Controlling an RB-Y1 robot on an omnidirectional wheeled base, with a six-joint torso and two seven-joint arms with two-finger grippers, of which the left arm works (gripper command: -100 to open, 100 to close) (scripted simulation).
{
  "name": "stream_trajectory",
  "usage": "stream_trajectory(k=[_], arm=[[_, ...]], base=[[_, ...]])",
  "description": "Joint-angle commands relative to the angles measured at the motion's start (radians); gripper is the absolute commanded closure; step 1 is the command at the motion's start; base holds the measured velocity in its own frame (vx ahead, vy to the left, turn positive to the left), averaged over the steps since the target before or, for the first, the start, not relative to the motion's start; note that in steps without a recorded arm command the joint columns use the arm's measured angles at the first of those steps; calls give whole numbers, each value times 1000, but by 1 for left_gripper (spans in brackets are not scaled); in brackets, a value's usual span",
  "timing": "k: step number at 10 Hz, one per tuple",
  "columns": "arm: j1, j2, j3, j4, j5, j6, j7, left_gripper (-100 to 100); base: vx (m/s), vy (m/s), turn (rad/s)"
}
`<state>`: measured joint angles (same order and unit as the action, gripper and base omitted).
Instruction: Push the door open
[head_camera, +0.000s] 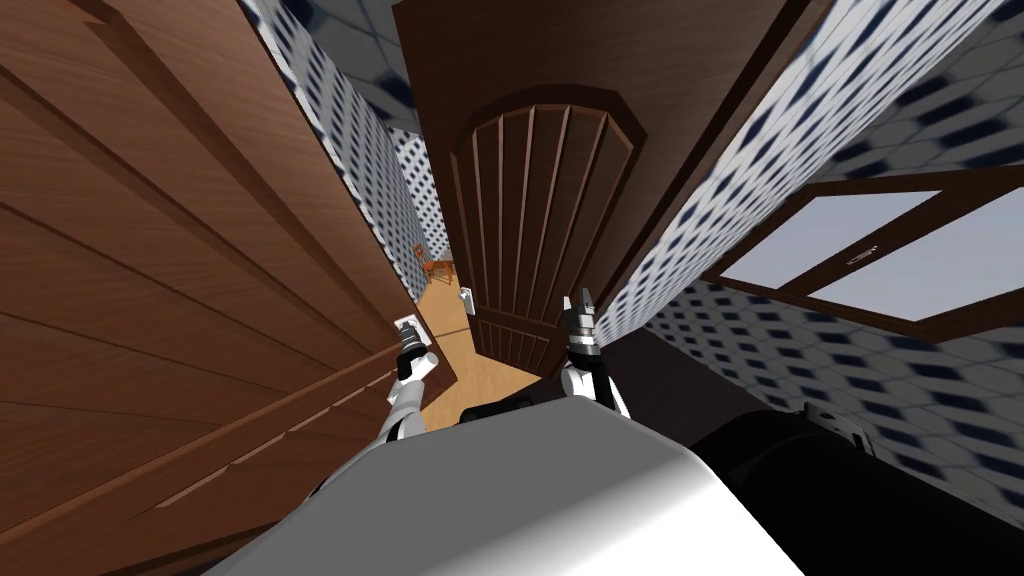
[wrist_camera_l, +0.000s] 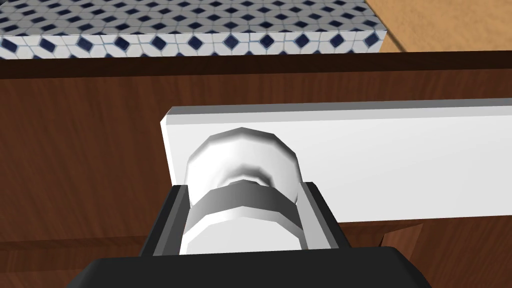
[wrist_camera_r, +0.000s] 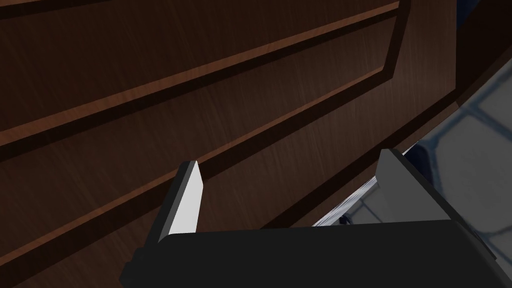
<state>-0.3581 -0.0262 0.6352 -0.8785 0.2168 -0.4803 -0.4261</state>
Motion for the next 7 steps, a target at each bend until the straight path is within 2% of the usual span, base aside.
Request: stream_trajectory(k=[1,2,4,5,6,7], arm=[[-2,1,-1,-2,-1,-3,0,100],[-2,1,-1,-2,-1,-3,0,100],[-13,17,51,-2,17,-22,-31,100],[-16,21,66,-2,22,-28,-39,100],[-16,21,66,16,22,-28,-39,100],[-16,21,66,1,22,-28,-39,100]], base=[[0,0,0],[0,0,0],[33,71,-160],[38,98,-142],[47,65,-49],[39,24,2]])
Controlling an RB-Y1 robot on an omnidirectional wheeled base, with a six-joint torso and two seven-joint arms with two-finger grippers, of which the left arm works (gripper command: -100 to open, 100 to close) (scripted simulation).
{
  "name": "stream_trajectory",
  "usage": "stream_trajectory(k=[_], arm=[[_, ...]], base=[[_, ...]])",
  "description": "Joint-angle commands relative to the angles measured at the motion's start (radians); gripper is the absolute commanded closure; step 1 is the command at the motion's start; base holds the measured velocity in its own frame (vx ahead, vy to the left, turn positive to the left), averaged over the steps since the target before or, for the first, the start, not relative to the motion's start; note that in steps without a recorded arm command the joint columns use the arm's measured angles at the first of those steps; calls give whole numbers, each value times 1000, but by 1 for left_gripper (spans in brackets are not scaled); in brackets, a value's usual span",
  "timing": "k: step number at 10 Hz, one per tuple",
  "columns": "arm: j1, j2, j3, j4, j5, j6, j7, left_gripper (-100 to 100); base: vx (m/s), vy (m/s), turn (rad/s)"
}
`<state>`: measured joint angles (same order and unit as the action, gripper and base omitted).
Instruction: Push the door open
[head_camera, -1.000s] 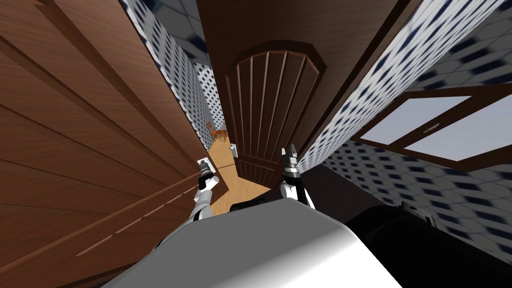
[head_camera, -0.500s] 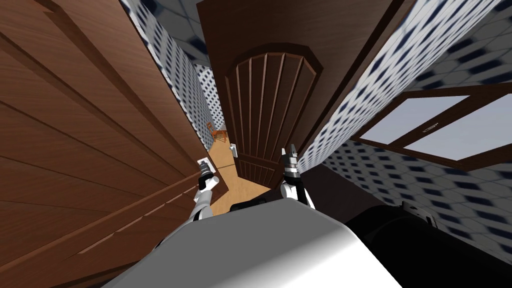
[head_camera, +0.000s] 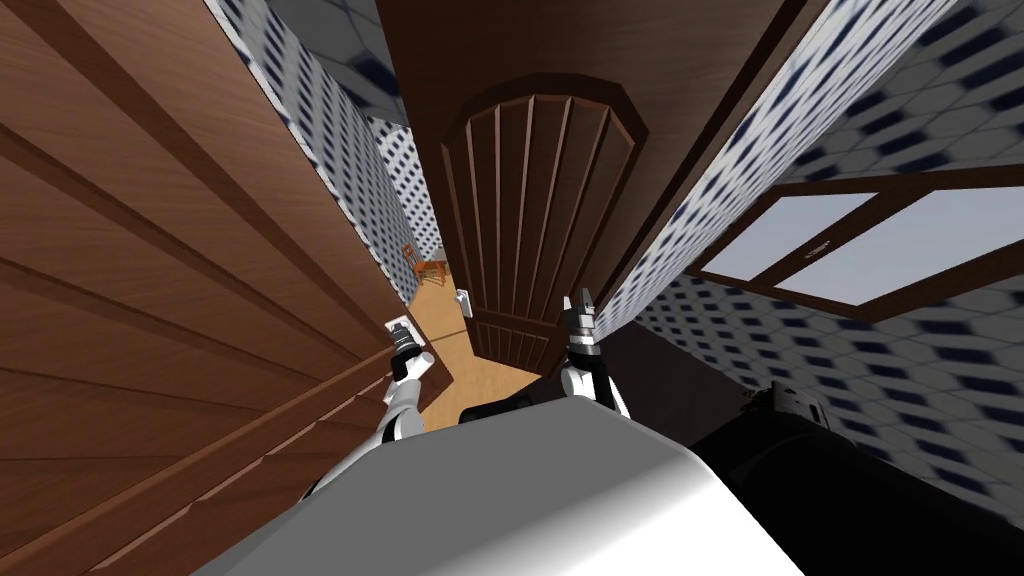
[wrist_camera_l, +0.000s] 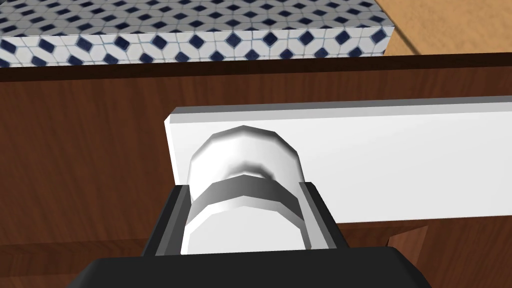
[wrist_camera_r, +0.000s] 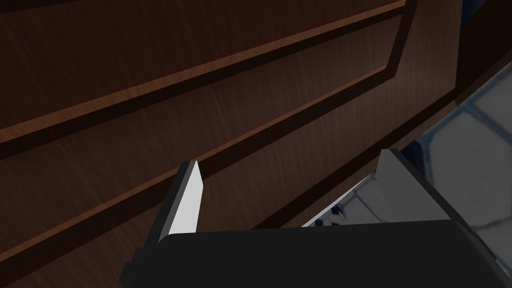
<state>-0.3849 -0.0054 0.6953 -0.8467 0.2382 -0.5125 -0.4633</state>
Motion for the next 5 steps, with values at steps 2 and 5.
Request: stream_trajectory(k=[2,5], arm=[[2,8,38,-35,11,-10,-21,100],[-7,16,74,-37,24,-25,-43,100]], base=[[22,20,-66],[40,73,-124]])
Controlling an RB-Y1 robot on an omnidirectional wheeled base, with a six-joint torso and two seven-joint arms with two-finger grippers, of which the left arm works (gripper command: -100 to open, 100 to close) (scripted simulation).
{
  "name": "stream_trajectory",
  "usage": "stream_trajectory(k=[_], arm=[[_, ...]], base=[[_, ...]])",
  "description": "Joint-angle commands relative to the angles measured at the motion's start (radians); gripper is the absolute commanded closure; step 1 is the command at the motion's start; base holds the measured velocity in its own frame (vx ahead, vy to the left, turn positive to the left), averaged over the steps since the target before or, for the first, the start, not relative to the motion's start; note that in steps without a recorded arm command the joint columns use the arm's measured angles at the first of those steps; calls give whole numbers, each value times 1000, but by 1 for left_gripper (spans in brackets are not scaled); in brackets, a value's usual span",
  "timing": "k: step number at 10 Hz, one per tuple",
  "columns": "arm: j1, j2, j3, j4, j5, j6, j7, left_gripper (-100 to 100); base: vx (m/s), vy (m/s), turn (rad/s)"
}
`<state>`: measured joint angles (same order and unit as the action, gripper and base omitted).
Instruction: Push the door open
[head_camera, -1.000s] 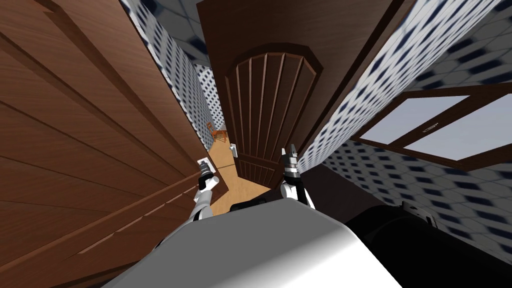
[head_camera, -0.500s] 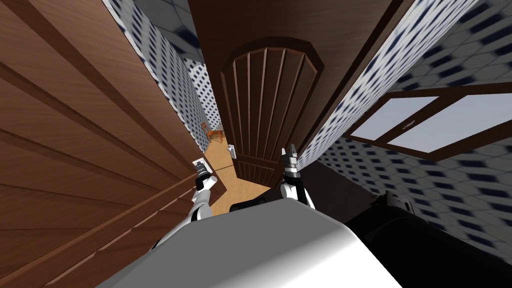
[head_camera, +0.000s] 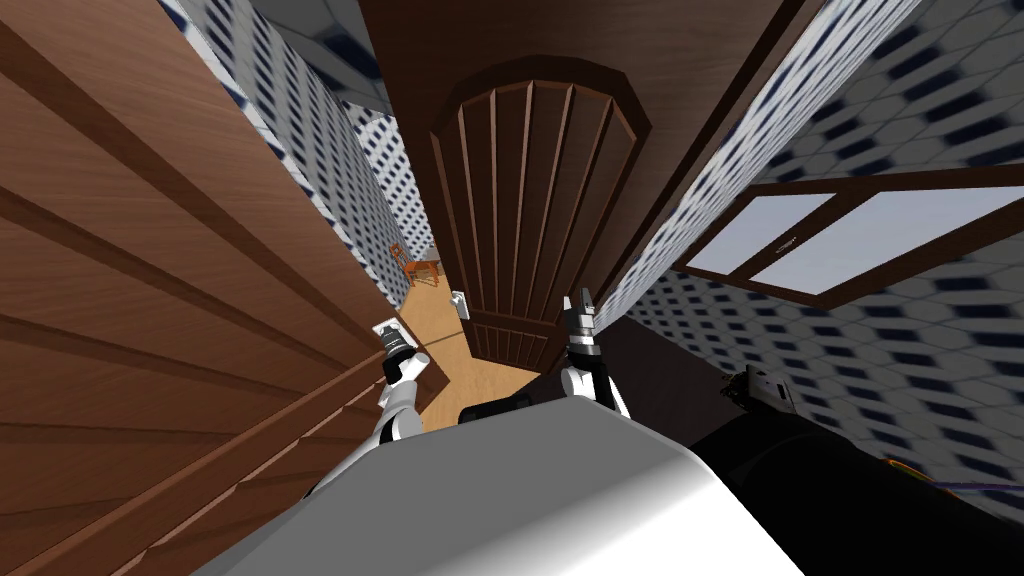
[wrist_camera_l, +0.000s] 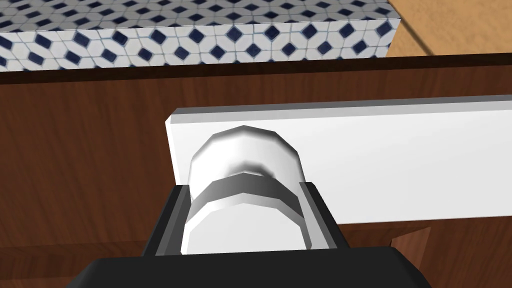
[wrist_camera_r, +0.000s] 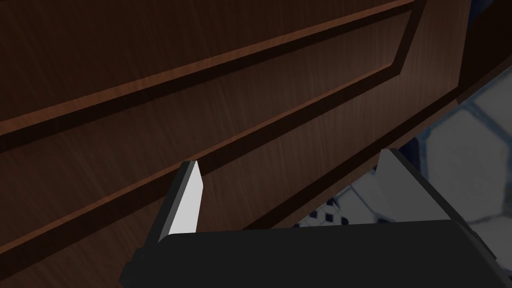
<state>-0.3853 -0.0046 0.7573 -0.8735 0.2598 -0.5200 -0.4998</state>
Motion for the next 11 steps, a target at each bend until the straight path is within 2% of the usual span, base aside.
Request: stream_trajectory(k=[1,3,7,9,11], arm=[[-12,19,34,-11,9,-27,-19,100],[-12,19,34,-11,9,-27,-19,100],[-35,31,123,-14,40,-65,-71,100],[-35,31,123,32,40,-65,-71,100],[-35,31,123,4,40,-65,-71,100]], base=[[38,53,-91],[21,40,-27],[33,78,-135],[39,63,-27],[12,-8,5]])
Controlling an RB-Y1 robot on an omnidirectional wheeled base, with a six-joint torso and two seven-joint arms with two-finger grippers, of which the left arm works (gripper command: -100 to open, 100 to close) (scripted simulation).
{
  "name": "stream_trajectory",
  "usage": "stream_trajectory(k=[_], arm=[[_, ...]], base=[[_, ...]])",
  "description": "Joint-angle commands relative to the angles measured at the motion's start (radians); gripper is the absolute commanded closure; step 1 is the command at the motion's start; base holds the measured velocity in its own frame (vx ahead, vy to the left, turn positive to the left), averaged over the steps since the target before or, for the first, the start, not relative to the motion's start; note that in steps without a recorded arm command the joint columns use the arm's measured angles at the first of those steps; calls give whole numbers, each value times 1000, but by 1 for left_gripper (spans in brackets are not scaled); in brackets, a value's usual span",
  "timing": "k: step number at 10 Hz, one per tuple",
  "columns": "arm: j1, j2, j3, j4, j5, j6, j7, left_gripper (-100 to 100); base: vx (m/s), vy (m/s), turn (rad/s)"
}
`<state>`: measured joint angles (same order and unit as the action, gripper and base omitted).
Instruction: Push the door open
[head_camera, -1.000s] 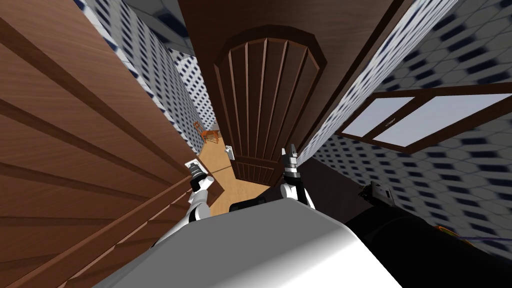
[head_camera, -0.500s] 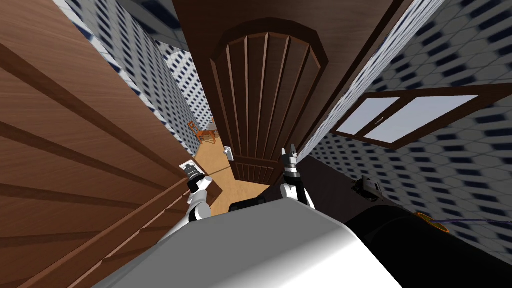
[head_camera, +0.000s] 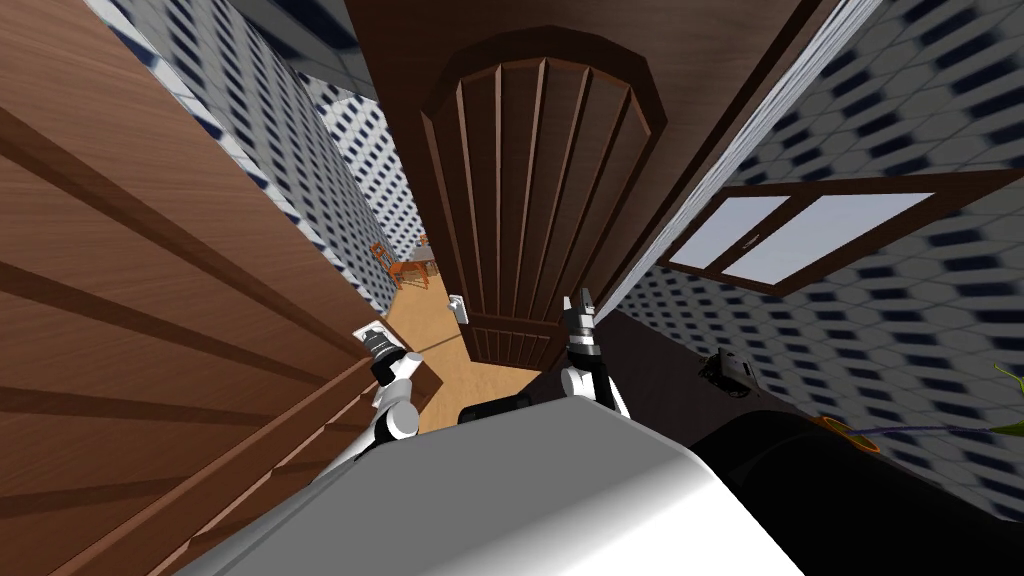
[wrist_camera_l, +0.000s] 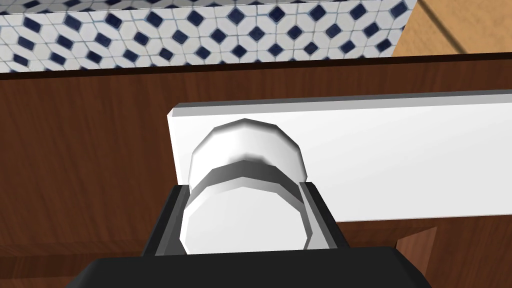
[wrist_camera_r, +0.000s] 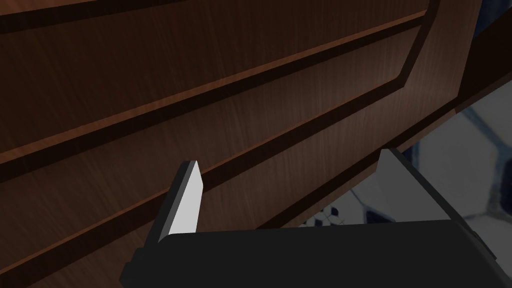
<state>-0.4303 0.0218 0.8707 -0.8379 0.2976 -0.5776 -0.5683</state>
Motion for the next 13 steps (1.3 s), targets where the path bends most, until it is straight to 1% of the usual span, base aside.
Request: stream_trajectory(k=[1,3,4,6,7,10,11,13], arm=[[10,5,10,-50,2,-8,-3,100],[10,5,10,-50,2,-8,-3,100],[3,7,34,-51,10,-18,-17,100],[3,7,34,-51,10,-18,-17,100],[-3,9,59,-52,18,-29,-32,100],[-3,9,59,-52,18,-29,-32,100],[-9,11,84,-53,27,-39,-47,100],[-22,12,135,-55,44,-61,-77,100]], base=[[-11,-16,15],[-5,-2,5],[13,41,-103],[11,31,-31],[34,45,-109],[18,31,-14],[10,34,-98],[37,100,-181]])
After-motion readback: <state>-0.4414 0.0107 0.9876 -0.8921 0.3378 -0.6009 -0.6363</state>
